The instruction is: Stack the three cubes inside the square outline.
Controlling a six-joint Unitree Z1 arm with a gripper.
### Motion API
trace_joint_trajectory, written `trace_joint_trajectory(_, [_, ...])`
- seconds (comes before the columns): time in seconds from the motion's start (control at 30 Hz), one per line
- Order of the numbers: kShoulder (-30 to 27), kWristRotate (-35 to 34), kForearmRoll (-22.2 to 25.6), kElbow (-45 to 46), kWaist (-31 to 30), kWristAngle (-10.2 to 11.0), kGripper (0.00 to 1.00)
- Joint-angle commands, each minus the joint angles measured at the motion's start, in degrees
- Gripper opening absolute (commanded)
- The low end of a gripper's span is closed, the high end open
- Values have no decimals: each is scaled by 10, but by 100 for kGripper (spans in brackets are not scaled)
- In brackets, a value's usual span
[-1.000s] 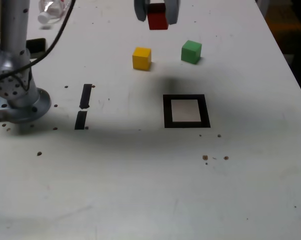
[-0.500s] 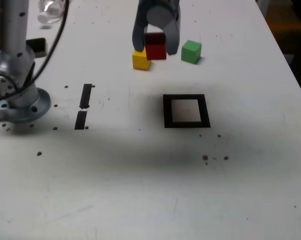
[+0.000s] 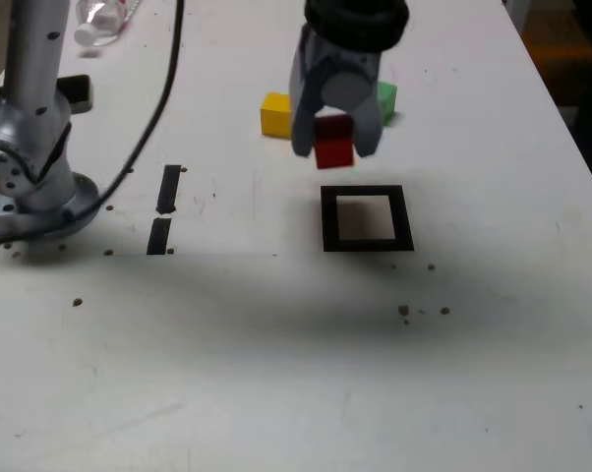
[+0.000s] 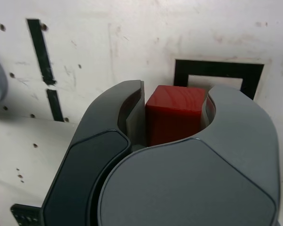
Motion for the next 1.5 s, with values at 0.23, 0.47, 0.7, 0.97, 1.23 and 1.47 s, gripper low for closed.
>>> trace_joint_trajectory(0.23, [34, -5, -9, -15, -24, -25, 30])
trace_joint_trajectory(0.47, [62, -9, -8, -37, -40, -37, 30])
trace_joint_trajectory(0.7, [82, -9, -11, -43, -42, -38, 33])
trace_joint_trajectory(0.97, [93, -9, -17, -41, -42, -38, 40])
trace_joint_trajectory(1.23, [97, -8, -22, -31, -42, -43, 56])
trace_joint_trajectory(1.47, [99, -5, -29, -24, -42, -49, 69])
